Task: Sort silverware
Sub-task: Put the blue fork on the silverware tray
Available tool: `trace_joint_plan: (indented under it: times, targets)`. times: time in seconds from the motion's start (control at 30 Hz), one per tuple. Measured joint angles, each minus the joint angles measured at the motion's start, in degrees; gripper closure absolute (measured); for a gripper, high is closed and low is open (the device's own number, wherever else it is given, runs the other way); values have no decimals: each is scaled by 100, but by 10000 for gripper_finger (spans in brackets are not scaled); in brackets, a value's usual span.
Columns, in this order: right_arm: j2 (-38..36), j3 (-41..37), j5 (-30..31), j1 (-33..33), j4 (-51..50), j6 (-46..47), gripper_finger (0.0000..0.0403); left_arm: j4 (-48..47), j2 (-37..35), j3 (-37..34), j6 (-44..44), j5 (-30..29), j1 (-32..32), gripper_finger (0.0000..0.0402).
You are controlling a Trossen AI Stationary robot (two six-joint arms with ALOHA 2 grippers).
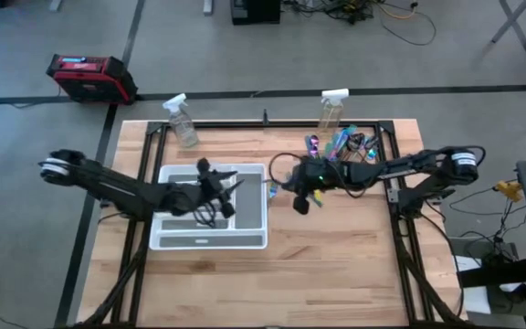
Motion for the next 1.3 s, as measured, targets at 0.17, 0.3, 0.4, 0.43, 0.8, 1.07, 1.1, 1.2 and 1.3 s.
trace_joint_plan:
  times: [0.17, 0.3, 0.4, 0.43, 0.8, 1.07, 1.1, 1.2, 1.3]
  targets:
    - [613, 702, -493, -81, -150, -234, 402, -2391, -1415, 0, -1089, 89, 2, 269]
    - [1031, 1140, -565, -125, -279, -412, 403, -4004, -2012, -4, -2580, 94, 6, 269]
    - [1363, 1431, -563, -167, -366, -265, 403, -4398, -2072, -46, -3118, 97, -1, 269]
    - [1467, 1548, -553, -186, -316, -43, 403, -4447, -2061, -83, -3181, 103, -1, 269]
    - [2169, 2073, -683, -189, 832, 1700, 403, -4787, -1316, -164, -3690, 232, -1, 269]
    - [2345, 1567, 383, 118, 3053, 2927, 403, -5017, -927, -166, -3836, 413, -3, 269]
    - [2365, 1493, 486, 149, 3140, 3054, 403, -4998, -887, -166, -3838, 408, -3, 269]
    - [2608, 1444, 827, 247, 3354, 3429, 403, -5007, -759, -168, -3856, 413, -5, 269]
    - [2818, 1469, 883, 325, 3458, 3686, 403, -4881, -632, -168, -3918, 398, -5, 269]
